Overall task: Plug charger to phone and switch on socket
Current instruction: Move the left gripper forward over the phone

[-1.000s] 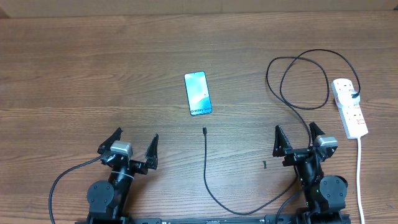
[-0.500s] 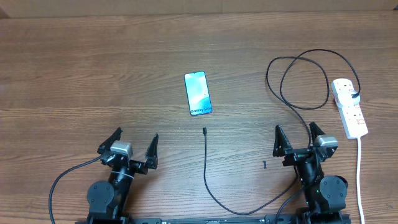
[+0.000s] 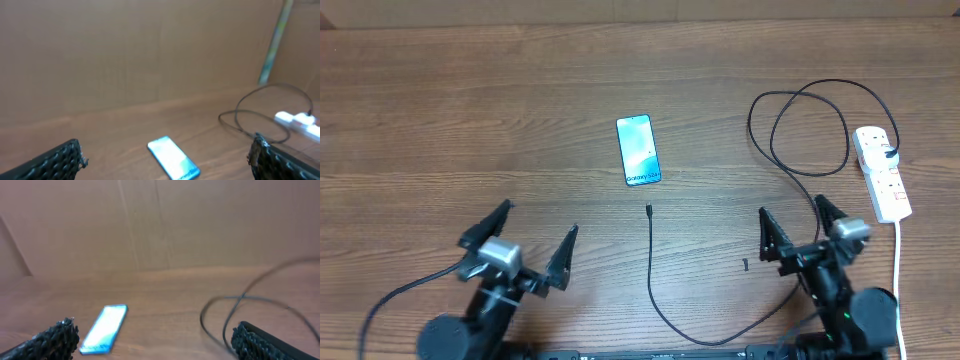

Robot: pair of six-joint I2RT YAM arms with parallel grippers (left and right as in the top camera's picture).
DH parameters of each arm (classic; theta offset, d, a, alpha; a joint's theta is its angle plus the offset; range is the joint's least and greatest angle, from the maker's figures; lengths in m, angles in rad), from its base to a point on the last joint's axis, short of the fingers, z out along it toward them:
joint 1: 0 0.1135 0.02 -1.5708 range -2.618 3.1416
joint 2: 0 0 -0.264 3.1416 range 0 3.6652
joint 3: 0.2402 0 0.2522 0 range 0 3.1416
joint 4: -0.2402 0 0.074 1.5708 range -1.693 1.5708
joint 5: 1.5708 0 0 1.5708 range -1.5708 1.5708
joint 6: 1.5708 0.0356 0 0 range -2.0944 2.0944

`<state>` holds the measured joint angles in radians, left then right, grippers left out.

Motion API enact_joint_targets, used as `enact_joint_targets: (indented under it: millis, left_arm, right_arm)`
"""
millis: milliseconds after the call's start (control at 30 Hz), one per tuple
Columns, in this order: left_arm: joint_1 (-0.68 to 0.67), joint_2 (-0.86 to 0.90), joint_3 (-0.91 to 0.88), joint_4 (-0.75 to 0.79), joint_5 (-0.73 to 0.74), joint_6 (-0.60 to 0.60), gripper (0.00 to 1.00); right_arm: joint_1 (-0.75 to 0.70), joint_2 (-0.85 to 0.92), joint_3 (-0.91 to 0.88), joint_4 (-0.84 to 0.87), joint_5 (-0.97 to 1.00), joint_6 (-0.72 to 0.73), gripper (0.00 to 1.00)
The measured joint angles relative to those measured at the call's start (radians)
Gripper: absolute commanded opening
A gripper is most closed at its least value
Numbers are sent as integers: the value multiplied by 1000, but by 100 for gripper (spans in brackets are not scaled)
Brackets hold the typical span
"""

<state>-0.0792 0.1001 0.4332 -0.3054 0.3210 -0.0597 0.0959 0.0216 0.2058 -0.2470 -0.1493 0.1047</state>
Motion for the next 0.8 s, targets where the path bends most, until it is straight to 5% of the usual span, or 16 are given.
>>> enact_joint_targets:
  millis: [200, 533, 767, 800]
  left_arm:
    - [0, 282, 414, -266, 23, 11, 100]
    - [0, 1010, 1252, -1031, 64, 18, 100]
    - [0, 1312, 1469, -1136, 208, 18, 100]
    - [0, 1341, 1471, -1136, 229, 18, 91]
  right_arm:
    - [0, 134, 293, -124, -4, 0, 100]
    - [0, 623, 763, -518, -4, -45, 100]
    - [0, 959, 993, -735, -4, -64, 100]
    - [0, 998, 1004, -743, -4, -64, 100]
